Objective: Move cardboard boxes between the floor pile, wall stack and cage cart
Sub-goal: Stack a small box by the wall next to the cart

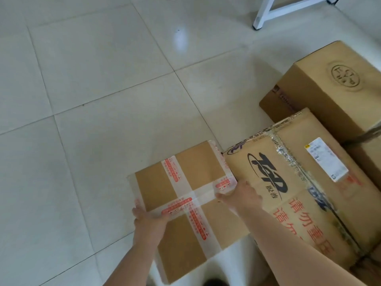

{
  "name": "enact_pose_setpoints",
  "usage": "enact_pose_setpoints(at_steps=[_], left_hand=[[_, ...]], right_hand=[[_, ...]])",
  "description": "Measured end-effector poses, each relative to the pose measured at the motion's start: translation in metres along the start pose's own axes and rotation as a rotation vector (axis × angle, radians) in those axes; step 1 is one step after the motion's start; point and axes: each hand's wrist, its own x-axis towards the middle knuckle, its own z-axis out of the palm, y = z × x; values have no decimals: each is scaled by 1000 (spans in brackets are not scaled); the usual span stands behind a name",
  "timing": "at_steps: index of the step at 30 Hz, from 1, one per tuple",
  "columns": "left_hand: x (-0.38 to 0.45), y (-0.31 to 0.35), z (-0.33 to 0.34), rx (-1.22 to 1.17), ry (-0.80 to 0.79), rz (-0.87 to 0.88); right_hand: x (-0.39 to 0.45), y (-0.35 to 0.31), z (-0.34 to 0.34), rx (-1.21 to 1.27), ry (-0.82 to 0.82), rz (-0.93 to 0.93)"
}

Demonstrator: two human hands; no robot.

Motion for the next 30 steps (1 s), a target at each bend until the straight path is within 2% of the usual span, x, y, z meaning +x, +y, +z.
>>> enact_pose_setpoints(at_steps=[5,10,13,16,21,25,30], left_hand=[[10,9,-7,-239,75,-5],[-45,44,-52,-282,153,104],[-112,91,-100,-280,181,189],[-191,154,-152,-251,169,345],[-360,239,-213,-173,200,579],[-471,267,-226,-97,113,713],[-558,276,-208,11,-59,873]], right_hand=[[2,-7,3,126,46,-39],[-51,-14,-53,249,35,-39],[-109,-21,-123,378,73,-69],[-179,-28,-215,494,170,-109],[-315,-16,-352,666,339,-86],[-406,25,-412,781,464,15],[-490,95,-449,879,621,116]])
